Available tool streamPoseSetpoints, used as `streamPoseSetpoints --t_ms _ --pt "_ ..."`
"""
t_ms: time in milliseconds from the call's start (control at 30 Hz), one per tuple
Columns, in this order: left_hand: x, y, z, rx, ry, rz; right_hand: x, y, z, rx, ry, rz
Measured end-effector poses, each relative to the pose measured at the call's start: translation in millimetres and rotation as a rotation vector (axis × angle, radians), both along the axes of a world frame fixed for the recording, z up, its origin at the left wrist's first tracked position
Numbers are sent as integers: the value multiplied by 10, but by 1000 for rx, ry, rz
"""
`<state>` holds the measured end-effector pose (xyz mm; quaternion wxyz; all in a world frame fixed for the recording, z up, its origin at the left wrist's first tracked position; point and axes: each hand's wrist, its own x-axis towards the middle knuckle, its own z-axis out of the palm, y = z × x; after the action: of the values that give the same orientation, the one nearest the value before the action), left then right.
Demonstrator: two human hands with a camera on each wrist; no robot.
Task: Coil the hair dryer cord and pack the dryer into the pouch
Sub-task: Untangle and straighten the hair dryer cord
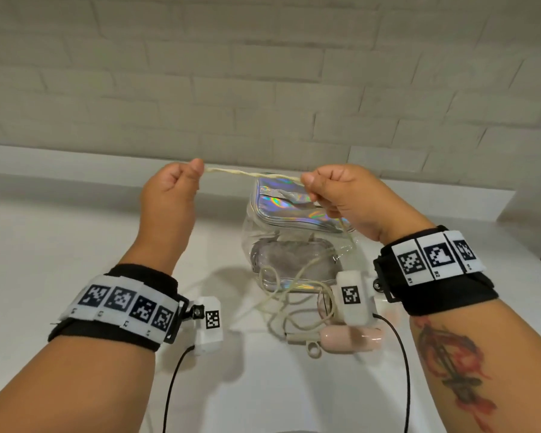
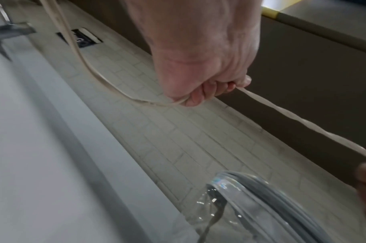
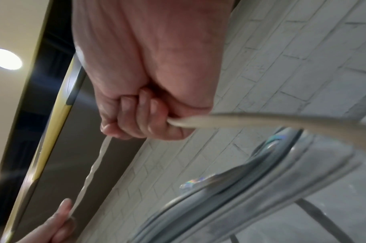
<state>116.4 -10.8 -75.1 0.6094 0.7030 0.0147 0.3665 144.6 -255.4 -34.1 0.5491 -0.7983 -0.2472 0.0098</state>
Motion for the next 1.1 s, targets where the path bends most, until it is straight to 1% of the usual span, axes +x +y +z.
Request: streamPoseSetpoints --t_ms 100,167,233,300,333,433,533,633,733,800,867,933,1033,1100 --pt "-8 -7 -68 5 73 14 14 -27 -32 -63 -38 -35" --pt "29 -48 -184 29 177 19 16 -17 -47 -97 -62 -57" --pt "61 -83 -303 107 299 -24 14 -23 -45 -135 -79 -75" --pt "67 -143 -345 247 355 -97 15 -31 -37 -197 -93 -81" --pt "61 -193 -325 332 339 -128 5 -21 -32 -248 -109 -79" --pt "13 -421 -141 565 141 -230 -56 69 -2 -369 -152 -57" --pt "-9 -572 40 744 35 -211 -91 144 58 -392 -172 -54" --pt "-35 -594 117 705 -41 -243 -86 145 117 -277 -144 -29" --pt "-62 -590 155 665 -71 -257 -96 114 138 -191 -114 2" --pt "-79 -601 196 650 -109 -220 -99 104 132 -86 -61 62" --pt "-67 -570 234 597 -148 -143 -97 99 140 4 -4 103" --pt "-21 -462 259 452 -145 -73 -86 69 151 15 13 107" --pt "52 -216 249 197 -123 8 -67 -40 170 -19 -27 71" --pt "70 -103 189 106 -106 11 -43 -116 185 -3 -68 19"
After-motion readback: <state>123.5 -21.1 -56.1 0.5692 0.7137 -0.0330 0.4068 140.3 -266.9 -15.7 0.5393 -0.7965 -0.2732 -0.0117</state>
